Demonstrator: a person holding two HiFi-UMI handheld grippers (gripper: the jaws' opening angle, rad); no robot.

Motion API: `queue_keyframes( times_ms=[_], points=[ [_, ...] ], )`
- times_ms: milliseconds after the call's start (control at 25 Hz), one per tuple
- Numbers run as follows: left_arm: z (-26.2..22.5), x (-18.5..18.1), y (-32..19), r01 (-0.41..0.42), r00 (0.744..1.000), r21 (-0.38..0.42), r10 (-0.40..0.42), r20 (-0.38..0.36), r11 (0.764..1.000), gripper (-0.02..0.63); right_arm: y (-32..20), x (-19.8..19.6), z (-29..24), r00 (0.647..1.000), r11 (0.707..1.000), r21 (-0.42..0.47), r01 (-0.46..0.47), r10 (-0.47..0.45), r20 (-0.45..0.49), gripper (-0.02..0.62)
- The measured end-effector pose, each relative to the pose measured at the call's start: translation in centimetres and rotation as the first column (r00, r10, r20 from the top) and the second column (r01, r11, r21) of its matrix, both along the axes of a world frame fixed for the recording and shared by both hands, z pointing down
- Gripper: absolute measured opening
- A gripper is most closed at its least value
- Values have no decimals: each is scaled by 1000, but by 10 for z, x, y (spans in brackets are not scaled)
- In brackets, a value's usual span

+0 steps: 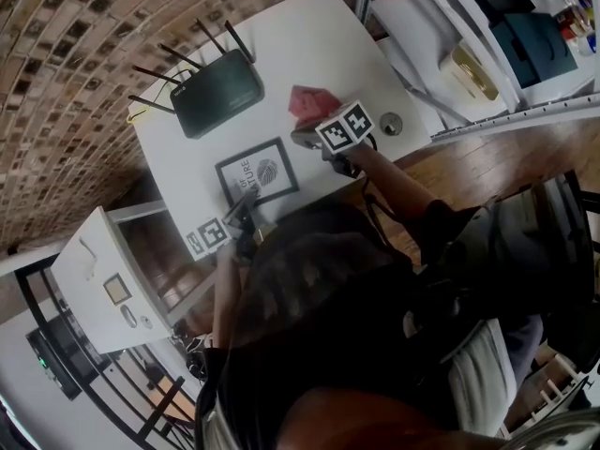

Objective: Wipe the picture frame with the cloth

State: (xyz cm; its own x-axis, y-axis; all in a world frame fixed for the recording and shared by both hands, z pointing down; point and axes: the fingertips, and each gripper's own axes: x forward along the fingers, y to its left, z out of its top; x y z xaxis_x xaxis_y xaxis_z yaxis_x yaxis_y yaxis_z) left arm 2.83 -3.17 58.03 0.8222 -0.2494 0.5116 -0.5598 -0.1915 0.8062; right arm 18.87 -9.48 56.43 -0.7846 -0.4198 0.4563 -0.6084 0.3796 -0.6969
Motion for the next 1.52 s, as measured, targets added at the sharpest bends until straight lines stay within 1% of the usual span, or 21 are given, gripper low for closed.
queue_keyframes(
  times_ms=[120,200,360,520,600,640,760,800,840,920,1080,1200,1320,1440,1520],
  points=[
    [-1,2,2,32,999,19,-32,4,999,3,1,0,-1,1000,1000,-5,29,-29,10,2],
    [-5,5,-4,44,999,51,-44,7,998,3,-4,3,-5,999,999,1,32,-32,18,2],
    [-18,5,-21,45,998,153,-51,37,987,3,-10,0,-15,997,1000,0,13,-13,77,2],
    [-37,12,-30,47,995,262,-67,67,964,3,-4,-6,-17,990,999,-14,43,-41,137,2],
    [-46,17,-35,35,994,326,-68,89,945,3,-4,-11,-20,982,998,-9,60,-58,178,2],
    [-51,18,-39,18,992,367,-62,109,930,3,-6,-13,-21,980,998,3,64,-63,188,2],
    [-71,16,-51,-61,982,491,-37,187,869,3,-16,-24,-31,979,995,71,67,-79,188,2],
    [-76,14,-54,-84,978,520,-30,207,850,3,-18,-29,-35,979,993,92,70,-86,187,2],
    [-80,11,-56,-100,975,540,-25,220,836,3,-21,-34,-40,978,991,108,73,-93,185,2],
    [-88,6,-60,-112,974,560,-22,226,821,3,-23,-45,-49,977,989,125,82,-104,187,2],
    [-102,-1,-62,-107,978,581,-21,209,807,3,-24,-65,-65,969,984,140,110,-137,204,2],
    [-103,0,-48,-109,982,588,-7,190,802,3,-22,-76,-67,970,981,140,132,-157,187,2],
    [-97,-6,-31,-120,982,580,11,189,806,3,-12,-90,-68,969,981,131,146,-169,181,2],
    [-93,-20,-22,-103,984,562,1,179,821,3,1,-106,-70,968,978,128,167,-187,166,2],
    [-91,-29,-18,-96,985,556,-2,174,825,3,5,-113,-70,972,977,128,168,-187,146,2]
  ],
)
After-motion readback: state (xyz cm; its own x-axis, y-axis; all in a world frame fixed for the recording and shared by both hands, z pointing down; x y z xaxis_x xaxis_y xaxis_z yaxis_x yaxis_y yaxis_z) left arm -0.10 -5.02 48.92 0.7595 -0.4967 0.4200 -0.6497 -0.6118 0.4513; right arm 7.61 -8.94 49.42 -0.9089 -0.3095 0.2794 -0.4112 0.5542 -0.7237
